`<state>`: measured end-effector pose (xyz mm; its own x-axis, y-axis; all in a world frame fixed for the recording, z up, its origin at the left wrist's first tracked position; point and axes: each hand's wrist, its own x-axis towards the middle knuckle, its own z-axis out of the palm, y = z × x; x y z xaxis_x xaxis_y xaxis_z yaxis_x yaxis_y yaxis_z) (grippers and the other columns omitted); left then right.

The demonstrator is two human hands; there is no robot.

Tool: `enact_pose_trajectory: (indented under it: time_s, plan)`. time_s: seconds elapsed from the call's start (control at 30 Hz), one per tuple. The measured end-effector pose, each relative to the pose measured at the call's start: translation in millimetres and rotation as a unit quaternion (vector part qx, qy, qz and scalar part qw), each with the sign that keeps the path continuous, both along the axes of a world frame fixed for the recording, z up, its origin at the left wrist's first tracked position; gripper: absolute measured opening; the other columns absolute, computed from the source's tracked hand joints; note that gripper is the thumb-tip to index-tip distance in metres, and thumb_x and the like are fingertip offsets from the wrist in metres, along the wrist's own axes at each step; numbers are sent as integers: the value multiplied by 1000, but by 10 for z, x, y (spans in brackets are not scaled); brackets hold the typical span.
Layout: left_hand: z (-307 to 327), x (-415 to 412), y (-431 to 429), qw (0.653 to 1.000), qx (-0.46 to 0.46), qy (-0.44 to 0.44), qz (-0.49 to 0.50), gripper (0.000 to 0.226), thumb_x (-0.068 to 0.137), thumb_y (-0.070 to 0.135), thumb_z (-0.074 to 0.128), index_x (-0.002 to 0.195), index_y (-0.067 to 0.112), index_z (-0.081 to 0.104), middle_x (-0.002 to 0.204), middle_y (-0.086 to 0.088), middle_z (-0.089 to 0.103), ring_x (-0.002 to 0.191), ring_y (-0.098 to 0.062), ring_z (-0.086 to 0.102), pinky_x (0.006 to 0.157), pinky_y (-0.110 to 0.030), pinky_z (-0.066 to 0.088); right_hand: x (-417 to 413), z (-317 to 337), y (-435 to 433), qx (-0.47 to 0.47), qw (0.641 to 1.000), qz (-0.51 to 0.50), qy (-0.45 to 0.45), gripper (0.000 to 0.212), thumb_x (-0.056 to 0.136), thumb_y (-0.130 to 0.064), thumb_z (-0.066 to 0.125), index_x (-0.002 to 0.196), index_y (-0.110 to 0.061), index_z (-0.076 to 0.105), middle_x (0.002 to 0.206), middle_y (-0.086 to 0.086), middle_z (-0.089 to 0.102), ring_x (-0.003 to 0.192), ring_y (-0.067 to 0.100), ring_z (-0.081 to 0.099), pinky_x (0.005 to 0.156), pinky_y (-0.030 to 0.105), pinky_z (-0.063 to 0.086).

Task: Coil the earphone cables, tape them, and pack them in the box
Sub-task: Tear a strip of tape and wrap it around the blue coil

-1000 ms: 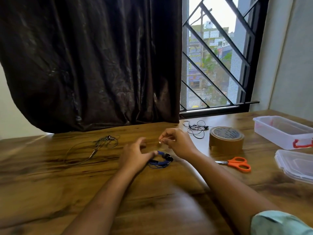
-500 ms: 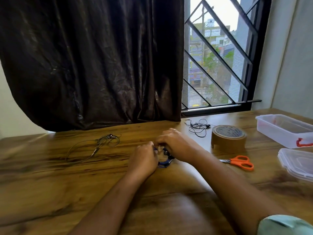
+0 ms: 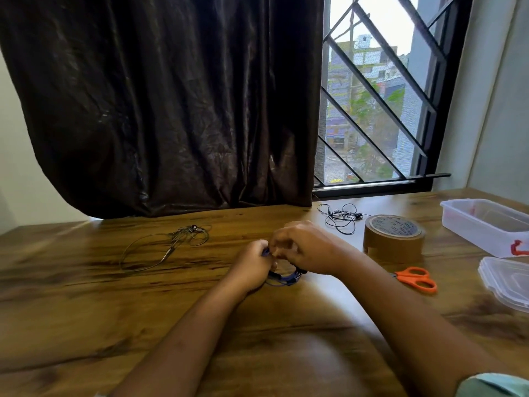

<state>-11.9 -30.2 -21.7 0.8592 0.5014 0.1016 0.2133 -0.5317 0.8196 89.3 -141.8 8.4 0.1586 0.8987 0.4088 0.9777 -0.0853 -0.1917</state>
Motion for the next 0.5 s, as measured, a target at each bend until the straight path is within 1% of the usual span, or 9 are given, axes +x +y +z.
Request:
enact_pose_trajectory:
  time_s: [0.07, 0.17, 0.2, 0.27, 0.33, 0.37, 0.4, 0.43, 0.5]
  plan:
    - [41, -18, -5, 998, -56, -3, -28, 16, 94, 8, 46, 94, 14, 61, 83, -3, 62, 81, -20, 56, 82, -42, 47, 20, -9, -16, -6, 1000, -4, -4, 15, 83, -12, 60, 92, -21, 68, 88, -6, 67, 79, 10, 55, 71, 29, 47]
    - [125, -59, -1, 988, -135, 7, -74, 22, 91, -3, 45, 98, 12, 60, 91, -6, 64, 87, -19, 61, 79, -31, 49, 19, 6, -20, -23, 999, -21, -9, 21, 83, -13, 59, 96, -26, 68, 92, -6, 69, 81, 13, 59, 73, 33, 50]
    - [148, -71, 9, 986, -144, 12, -82, 23, 90, -5, 44, 96, 11, 60, 90, -6, 65, 85, -17, 62, 75, -27, 50, 13, 12, -20, -29, 999, -19, 1, 23, 82, -13, 59, 97, -29, 67, 91, -6, 70, 80, 12, 60, 72, 32, 51]
    - [200, -108, 18, 984, -156, 14, -86, 24, 89, -5, 43, 89, 13, 59, 84, -2, 63, 75, -12, 61, 65, -22, 47, -9, 13, -25, -40, 999, -15, 23, 33, 79, -15, 60, 106, -35, 63, 86, -6, 70, 76, 12, 61, 70, 30, 51]
    - [228, -141, 29, 983, -164, 16, -83, 23, 89, -3, 44, 90, 15, 58, 82, -1, 63, 71, -9, 61, 61, -19, 47, -25, -4, -35, -37, 999, -31, 15, 40, 79, -18, 61, 113, -39, 55, 82, -4, 68, 74, 15, 60, 66, 31, 51]
    - [226, -147, 36, 982, -166, 18, -88, 21, 90, -1, 46, 93, 15, 59, 85, -2, 65, 74, -10, 63, 65, -21, 51, -21, -13, -39, -24, 999, -45, 3, 39, 81, -19, 60, 113, -39, 52, 82, -5, 67, 74, 17, 60, 65, 33, 52]
    - [218, -147, 39, 981, -165, 19, -95, 19, 90, 1, 48, 97, 14, 59, 90, -4, 66, 80, -13, 64, 74, -25, 53, -11, -21, -47, -9, 998, -57, -6, 37, 82, -20, 60, 113, -37, 50, 82, -5, 67, 75, 19, 60, 65, 36, 52]
    - [210, -145, 35, 983, -157, 17, -97, 18, 90, 2, 51, 102, 12, 59, 95, -5, 67, 85, -15, 65, 82, -30, 52, -1, -25, -50, 6, 998, -62, -9, 35, 83, -21, 60, 112, -34, 48, 81, -5, 66, 75, 20, 60, 65, 39, 52]
    - [176, -128, 34, 989, -120, 8, -87, 23, 89, 6, 57, 112, 11, 57, 105, -7, 66, 92, -15, 64, 87, -32, 51, 8, -22, -54, 14, 998, -64, -13, 33, 84, -22, 60, 113, -31, 46, 80, -6, 64, 75, 21, 60, 65, 40, 52]
